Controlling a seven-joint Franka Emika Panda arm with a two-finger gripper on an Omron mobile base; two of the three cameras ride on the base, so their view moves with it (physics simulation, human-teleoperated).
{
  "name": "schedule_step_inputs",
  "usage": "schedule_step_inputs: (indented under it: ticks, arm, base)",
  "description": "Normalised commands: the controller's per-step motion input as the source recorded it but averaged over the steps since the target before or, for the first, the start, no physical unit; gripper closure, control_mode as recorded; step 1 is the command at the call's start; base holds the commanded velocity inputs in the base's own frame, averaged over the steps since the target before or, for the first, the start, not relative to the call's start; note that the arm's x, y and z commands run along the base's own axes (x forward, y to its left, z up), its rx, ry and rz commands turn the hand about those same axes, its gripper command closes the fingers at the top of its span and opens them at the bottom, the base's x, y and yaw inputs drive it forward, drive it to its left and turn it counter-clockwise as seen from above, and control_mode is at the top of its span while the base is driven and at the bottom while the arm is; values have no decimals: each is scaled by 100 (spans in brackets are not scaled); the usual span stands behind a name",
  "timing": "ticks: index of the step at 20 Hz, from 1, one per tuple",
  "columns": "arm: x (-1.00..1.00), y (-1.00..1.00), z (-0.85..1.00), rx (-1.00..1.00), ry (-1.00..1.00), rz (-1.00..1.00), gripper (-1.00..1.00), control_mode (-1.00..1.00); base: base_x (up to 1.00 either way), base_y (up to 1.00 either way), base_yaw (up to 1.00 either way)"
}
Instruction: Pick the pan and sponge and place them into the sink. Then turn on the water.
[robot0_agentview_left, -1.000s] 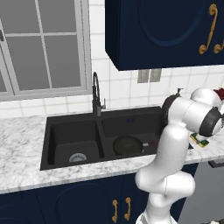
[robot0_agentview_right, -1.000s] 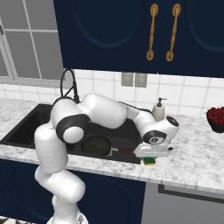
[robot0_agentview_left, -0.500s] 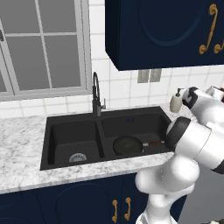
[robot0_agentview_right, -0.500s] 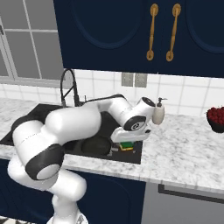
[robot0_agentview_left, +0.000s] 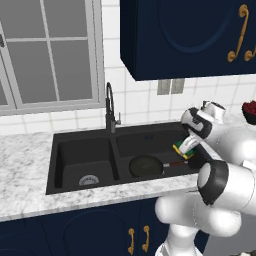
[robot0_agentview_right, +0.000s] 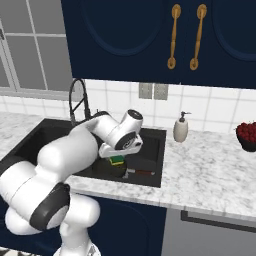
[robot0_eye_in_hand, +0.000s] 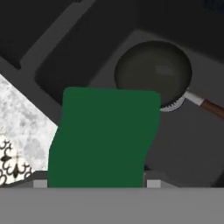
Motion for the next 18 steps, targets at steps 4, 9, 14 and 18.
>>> schedule_step_inputs:
  ticks: [4,9,14,18]
  arm:
    - [89,45,-11,1,16,13,100,-100]
    - [81,32,-46,0,5,12,100,-100]
    - [65,8,-64,2,8,9,100,-100]
    - [46,0,-57,3,10,8,100,-100]
  base:
    - [0,0,0]
    - [0,0,0]
    - [0,0,0]
    - [0,0,0]
